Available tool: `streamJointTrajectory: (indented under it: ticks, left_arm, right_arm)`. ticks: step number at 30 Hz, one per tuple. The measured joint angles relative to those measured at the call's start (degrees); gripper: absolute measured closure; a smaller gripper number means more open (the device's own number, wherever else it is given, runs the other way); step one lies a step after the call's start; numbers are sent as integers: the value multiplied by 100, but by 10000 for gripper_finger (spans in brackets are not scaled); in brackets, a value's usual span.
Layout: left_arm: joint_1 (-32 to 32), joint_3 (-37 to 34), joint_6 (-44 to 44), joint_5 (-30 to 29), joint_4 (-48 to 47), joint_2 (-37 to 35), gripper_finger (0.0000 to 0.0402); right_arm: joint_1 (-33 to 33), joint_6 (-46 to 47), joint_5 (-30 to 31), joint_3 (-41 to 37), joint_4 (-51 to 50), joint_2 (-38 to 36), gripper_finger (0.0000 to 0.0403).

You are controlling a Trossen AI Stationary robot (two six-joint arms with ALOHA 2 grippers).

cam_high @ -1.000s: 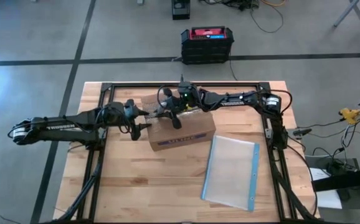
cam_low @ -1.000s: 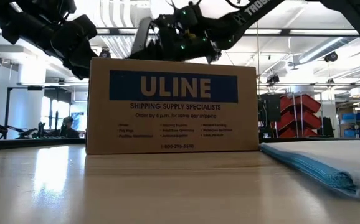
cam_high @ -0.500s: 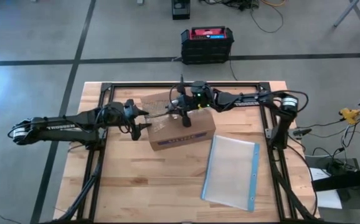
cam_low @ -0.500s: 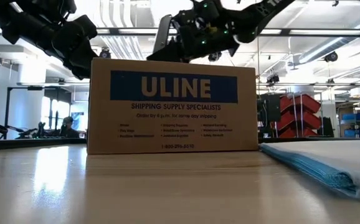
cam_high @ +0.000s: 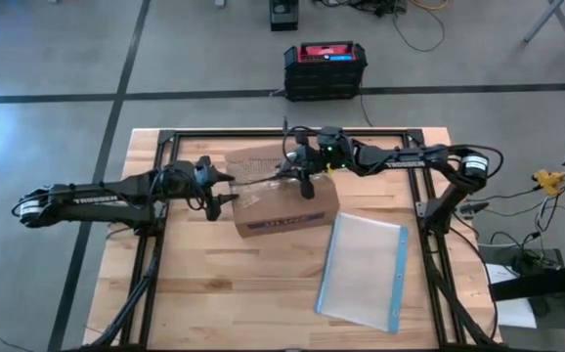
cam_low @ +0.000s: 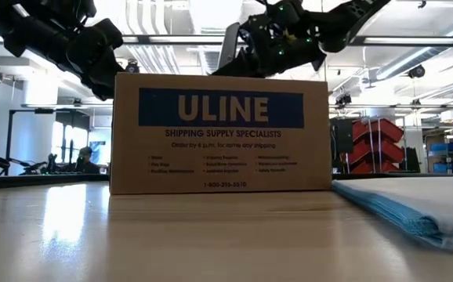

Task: Pack items into zip bag
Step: Open the cardboard box using a gray knife

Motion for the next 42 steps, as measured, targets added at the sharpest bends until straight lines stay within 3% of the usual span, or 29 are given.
streamJointTrajectory:
  ticks: [7, 17, 26, 31, 35, 42]
  left_arm:
    - [0, -98, -4, -9, 252, 0, 143]
    - [0, 61, 290, -13, 671, 25, 143]
    - [0, 670, 1209, 3, 782, 121, 143]
    - [0, 497, 1130, 61, 1103, 821, 143]
    - [0, 439, 957, 138, 1308, 1381, 143]
    - [0, 446, 714, 129, 1282, 1570, 143]
  right_arm:
    - [51, 704, 103, -50, 103, -28, 346]
    - [339, 872, 1094, -21, 310, 160, 346]
    - [333, 632, 1065, -17, 216, 158, 346]
    - [289, 485, 999, -17, 120, 131, 346]
    - [130, 513, 591, -12, -62, 106, 346]
    - [-79, 387, 234, 3, -665, -109, 346]
